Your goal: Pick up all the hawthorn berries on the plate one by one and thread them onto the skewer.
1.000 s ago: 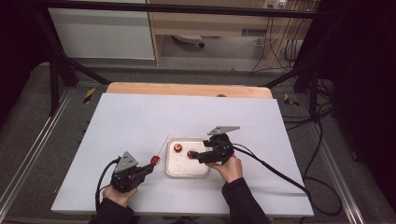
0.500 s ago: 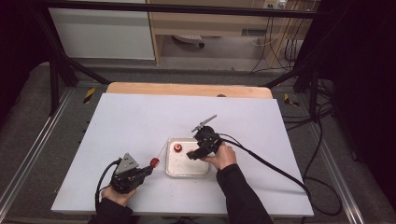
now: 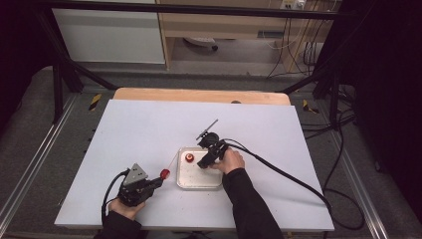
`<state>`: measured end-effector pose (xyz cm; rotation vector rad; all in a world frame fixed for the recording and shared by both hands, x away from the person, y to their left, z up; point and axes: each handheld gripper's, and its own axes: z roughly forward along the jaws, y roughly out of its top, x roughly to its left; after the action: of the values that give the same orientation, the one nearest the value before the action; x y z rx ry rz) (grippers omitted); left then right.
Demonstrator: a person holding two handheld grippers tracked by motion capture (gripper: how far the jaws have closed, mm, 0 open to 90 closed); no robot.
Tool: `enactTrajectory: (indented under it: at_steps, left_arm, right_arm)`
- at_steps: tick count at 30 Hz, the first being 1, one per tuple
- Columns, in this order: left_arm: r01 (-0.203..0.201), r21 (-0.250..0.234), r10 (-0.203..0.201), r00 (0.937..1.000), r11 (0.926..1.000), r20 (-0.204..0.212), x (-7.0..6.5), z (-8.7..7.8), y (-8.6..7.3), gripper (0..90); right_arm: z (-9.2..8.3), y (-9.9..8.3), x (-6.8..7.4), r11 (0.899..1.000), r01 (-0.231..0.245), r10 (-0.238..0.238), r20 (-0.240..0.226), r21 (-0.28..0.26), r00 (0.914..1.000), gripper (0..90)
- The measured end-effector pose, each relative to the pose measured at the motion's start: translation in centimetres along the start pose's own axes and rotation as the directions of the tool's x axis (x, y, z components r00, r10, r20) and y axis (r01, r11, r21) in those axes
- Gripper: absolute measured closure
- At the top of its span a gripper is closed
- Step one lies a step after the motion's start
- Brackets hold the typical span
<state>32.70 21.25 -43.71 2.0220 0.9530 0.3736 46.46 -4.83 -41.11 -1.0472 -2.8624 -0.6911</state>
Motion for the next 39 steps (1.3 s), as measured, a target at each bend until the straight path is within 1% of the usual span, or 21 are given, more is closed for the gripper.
enactTrajectory:
  at_steps: [3,6,12,13,16,20,21,22,24,25,30,31,33,35,39]
  left_arm:
    - [-0.001,0.002,0.001,1.0000,1.0000,0.001,0.0,0.0,0.0,88.2]
    - [-0.001,0.003,0.001,1.0000,1.0000,0.001,0.0,0.0,0.0,88.3]
    - [-0.002,0.002,0.002,1.0000,1.0000,0.002,0.0,0.1,0.0,88.3]
    - [-0.003,0.002,0.003,1.0000,1.0000,0.002,0.0,0.0,0.0,88.2]
    - [-0.003,0.001,0.003,1.0000,1.0000,0.002,0.0,0.0,0.0,88.2]
    - [-0.004,0.000,0.004,1.0000,1.0000,0.003,0.0,0.0,0.0,88.2]
    - [-0.004,0.000,0.004,1.0000,1.0000,0.002,0.0,0.0,0.0,88.2]
    - [-0.004,-0.001,0.004,1.0000,1.0000,0.002,0.0,0.0,0.0,88.2]
    - [-0.002,-0.004,0.002,1.0000,1.0000,0.004,-0.1,0.0,0.0,88.2]
    - [-0.003,-0.005,0.003,1.0000,1.0000,0.003,-0.1,0.0,0.0,88.2]
    - [-0.002,-0.012,0.002,1.0000,0.9999,0.004,-0.2,0.0,0.0,88.2]
    - [-0.003,-0.013,0.003,1.0000,0.9999,0.004,-0.2,-0.1,0.1,88.3]
    - [-0.005,-0.016,0.005,1.0000,0.9999,0.006,-0.2,-0.1,0.1,88.2]
    - [-0.005,-0.020,0.005,1.0000,0.9998,0.007,-0.3,-0.1,0.1,88.3]
    - [-0.008,-0.028,0.008,1.0000,0.9996,0.005,-0.4,-0.1,0.1,88.2]
  right_arm:
    - [0.1,0.0,-0.1,1.000,0.009,-0.009,-0.002,0.016,1.0000,58.3]
    - [0.2,0.1,-0.2,1.000,0.009,-0.009,-0.005,0.015,0.9999,60.8]
    - [0.2,0.1,-0.3,1.000,0.008,-0.008,-0.011,0.019,0.9999,62.1]
    - [0.2,0.1,-0.2,1.000,-0.007,0.007,-0.013,0.018,0.9999,62.3]
    - [0.2,0.1,-0.3,1.000,-0.010,0.010,-0.013,0.014,0.9999,62.7]
    - [-0.4,0.1,-0.2,1.000,-0.009,0.008,-0.028,-0.018,0.9996,62.9]
    - [-0.6,0.1,0.0,1.000,-0.021,0.020,-0.032,-0.023,0.9993,62.9]
    - [-0.8,0.0,-0.1,0.999,-0.014,0.013,-0.035,-0.034,0.9993,62.9]
    - [-1.4,0.0,0.1,0.998,-0.016,0.014,-0.042,-0.053,0.9990,63.0]
    - [-1.6,-0.1,0.2,0.998,-0.024,0.021,-0.050,-0.064,0.9985,63.0]
    - [-2.9,-0.4,0.6,0.993,-0.023,0.016,-0.057,-0.118,0.9982,63.1]
    - [-3.1,-0.5,0.7,0.991,-0.023,0.015,-0.059,-0.131,0.9982,63.1]
    - [-3.5,-0.7,0.8,0.987,-0.044,0.032,-0.075,-0.157,0.9967,63.2]
    - [-3.9,-1.0,0.7,0.982,-0.053,0.037,-0.089,-0.182,0.9953,63.2]
    - [-4.6,-1.7,0.5,0.967,-0.083,0.054,-0.126,-0.241,0.9906,63.2]
